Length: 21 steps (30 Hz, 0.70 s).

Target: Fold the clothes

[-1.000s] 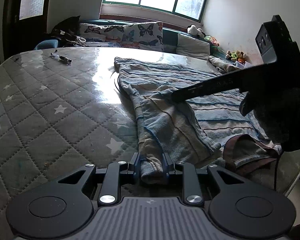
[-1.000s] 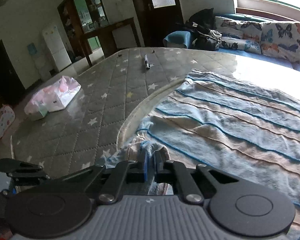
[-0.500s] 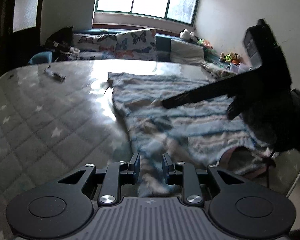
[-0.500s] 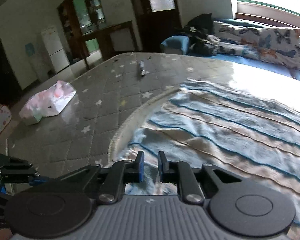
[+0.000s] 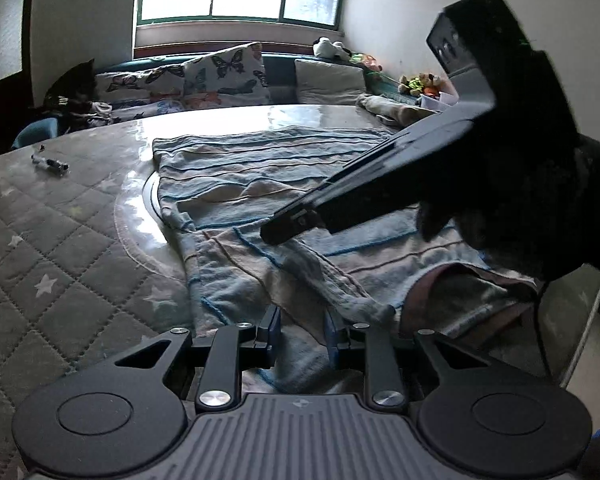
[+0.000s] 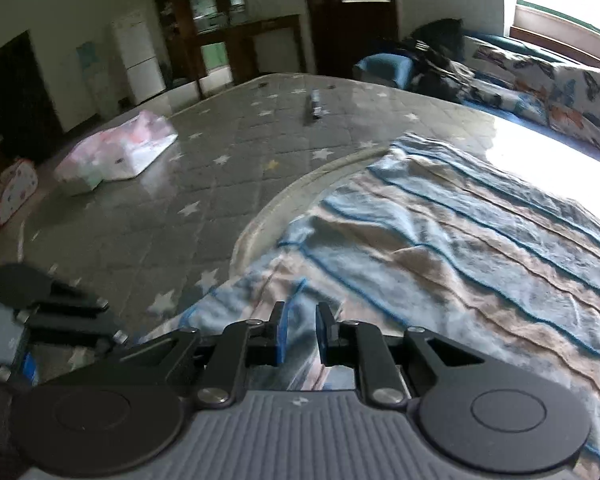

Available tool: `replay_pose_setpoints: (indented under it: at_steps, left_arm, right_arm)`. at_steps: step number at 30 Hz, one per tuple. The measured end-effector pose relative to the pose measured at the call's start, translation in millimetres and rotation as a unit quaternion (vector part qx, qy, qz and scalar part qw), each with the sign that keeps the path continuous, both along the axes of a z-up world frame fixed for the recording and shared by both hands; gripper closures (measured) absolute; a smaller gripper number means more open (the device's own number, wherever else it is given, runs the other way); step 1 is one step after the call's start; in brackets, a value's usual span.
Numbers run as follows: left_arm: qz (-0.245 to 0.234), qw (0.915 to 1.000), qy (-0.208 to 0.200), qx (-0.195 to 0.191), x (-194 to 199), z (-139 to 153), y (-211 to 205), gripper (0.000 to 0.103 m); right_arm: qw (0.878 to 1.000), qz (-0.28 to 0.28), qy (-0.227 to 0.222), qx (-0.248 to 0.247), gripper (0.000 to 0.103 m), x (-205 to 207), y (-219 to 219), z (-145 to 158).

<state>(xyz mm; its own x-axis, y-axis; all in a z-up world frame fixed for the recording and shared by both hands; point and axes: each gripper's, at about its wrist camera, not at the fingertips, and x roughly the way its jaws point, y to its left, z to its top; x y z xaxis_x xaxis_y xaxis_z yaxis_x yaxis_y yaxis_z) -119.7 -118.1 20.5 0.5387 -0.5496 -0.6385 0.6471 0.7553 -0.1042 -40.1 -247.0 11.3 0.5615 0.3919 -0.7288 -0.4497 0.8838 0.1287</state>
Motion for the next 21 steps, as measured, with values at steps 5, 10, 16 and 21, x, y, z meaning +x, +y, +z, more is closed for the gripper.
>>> replay_pose_setpoints:
  at_steps: [5, 10, 16, 21]
  left_arm:
    - [-0.011, 0.9999, 0.001, 0.002, -7, -1, -5, 0.077]
    - [-0.017, 0.9998, -0.003, 0.004, -10, -2, -10, 0.077]
    - [-0.017, 0.9998, -0.001, 0.003, -12, -3, -8, 0.077]
    - [-0.016, 0.9999, -0.003, 0.004, -12, 0, -5, 0.077]
  right_arm:
    - [0.999, 0.021, 0.007, -0.034, 0.088, -22, 2, -5]
    - [0.999, 0.009, -0.022, -0.045, 0.086, -35, 0, 7]
    - [0.999, 0.020, -0.013, -0.034, 0.085, -27, 11, -1]
    - [0.999, 0.015, -0.011, -0.044, 0.083, -35, 5, -4]
